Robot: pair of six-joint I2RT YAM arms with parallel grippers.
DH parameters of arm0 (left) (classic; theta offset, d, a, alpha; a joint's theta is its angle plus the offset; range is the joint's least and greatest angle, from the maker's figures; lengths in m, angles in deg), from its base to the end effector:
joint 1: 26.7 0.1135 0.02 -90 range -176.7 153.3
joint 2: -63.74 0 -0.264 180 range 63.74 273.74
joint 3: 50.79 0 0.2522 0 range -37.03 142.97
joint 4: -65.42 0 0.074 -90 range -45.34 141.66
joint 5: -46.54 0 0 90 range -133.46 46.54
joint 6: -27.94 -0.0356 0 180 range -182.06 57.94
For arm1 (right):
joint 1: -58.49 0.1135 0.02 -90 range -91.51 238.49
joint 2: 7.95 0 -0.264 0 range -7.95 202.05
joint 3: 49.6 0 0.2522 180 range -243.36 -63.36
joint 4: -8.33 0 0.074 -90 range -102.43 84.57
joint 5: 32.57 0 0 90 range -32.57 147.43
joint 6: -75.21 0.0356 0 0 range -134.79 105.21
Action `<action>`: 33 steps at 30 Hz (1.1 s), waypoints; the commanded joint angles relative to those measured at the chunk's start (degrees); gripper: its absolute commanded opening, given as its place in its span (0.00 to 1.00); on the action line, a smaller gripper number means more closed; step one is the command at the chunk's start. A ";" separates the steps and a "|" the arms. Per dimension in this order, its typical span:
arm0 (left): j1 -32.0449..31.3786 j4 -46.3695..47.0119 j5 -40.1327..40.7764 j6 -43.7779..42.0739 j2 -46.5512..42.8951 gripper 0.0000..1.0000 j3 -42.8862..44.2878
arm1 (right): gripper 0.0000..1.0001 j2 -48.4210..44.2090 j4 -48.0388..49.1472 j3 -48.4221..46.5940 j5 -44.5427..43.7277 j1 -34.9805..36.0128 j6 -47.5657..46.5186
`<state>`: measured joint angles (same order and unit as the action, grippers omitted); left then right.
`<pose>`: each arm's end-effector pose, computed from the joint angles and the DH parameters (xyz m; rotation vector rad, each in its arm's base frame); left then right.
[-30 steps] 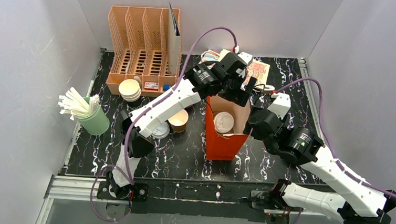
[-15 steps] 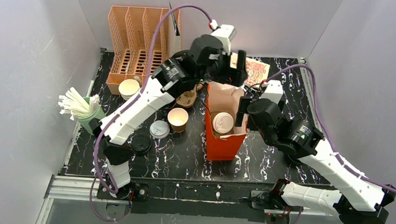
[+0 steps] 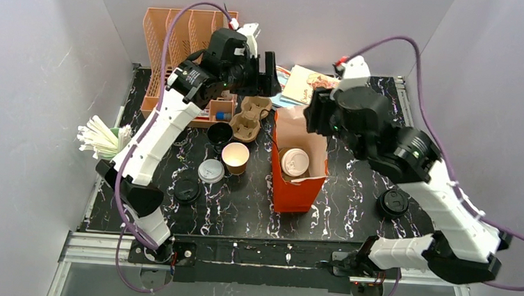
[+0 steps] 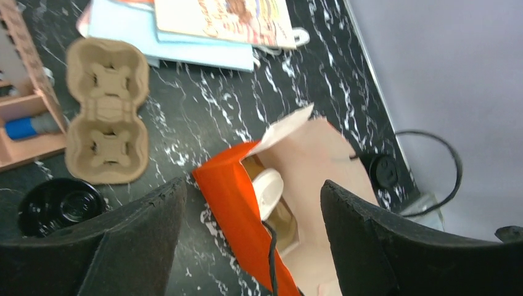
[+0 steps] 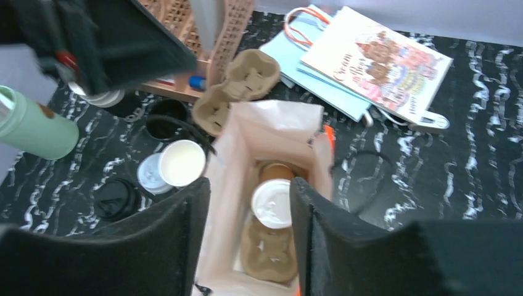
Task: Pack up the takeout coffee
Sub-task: Pick up the coffee cup from the cup tray.
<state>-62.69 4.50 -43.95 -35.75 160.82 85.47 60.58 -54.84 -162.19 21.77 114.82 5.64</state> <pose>0.2829 -0.2058 0.4942 0.1764 2.0133 -0.7160 0.1292 0.1565 0.5009 -0.1633 1.8466 0.3430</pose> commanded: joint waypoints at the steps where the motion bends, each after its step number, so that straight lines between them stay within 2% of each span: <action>1: 1.18 -1.29 -12.30 -3.72 0.37 0.77 -2.99 | 0.48 9.35 -3.94 -7.29 5.31 0.27 1.32; 6: 1.96 1.81 -15.04 -5.83 2.06 0.76 -4.52 | 0.01 15.00 -7.60 -8.37 3.52 0.32 8.58; 11: 2.23 4.72 -14.72 -8.09 5.46 0.73 -4.38 | 0.01 18.85 -13.02 -8.17 0.53 0.15 15.42; 13: 2.52 5.10 -14.53 -9.33 6.61 0.72 -4.62 | 0.01 18.62 -13.55 -5.63 2.43 -1.49 17.77; 15: 2.98 5.27 -15.16 -10.23 7.42 0.72 -4.95 | 0.01 16.56 -10.75 -0.82 7.59 -4.53 18.08; 18: 3.65 7.37 -17.98 -11.59 7.47 0.71 -6.85 | 0.01 12.93 -5.05 6.94 20.76 -12.48 18.38; 20: 4.02 9.64 -20.90 -13.16 7.50 0.71 -8.60 | 0.01 12.61 -2.97 9.28 25.99 -15.72 18.70; 27: 4.14 13.65 -23.57 -16.49 8.73 0.67 -10.10 | 0.01 17.32 -5.17 6.06 26.66 -16.31 17.67; 30: 4.09 14.52 -28.87 -18.66 9.46 0.66 -10.39 | 0.01 18.70 -5.86 4.70 26.44 -16.33 17.03; 33: 4.08 14.78 -29.63 -18.15 9.51 0.63 -10.99 | 0.01 19.86 -6.48 3.55 25.81 -16.29 16.36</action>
<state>-58.69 18.14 -68.61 -51.91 170.56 75.28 79.32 -61.86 -155.22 47.25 98.52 22.88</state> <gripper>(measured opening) 0.652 0.031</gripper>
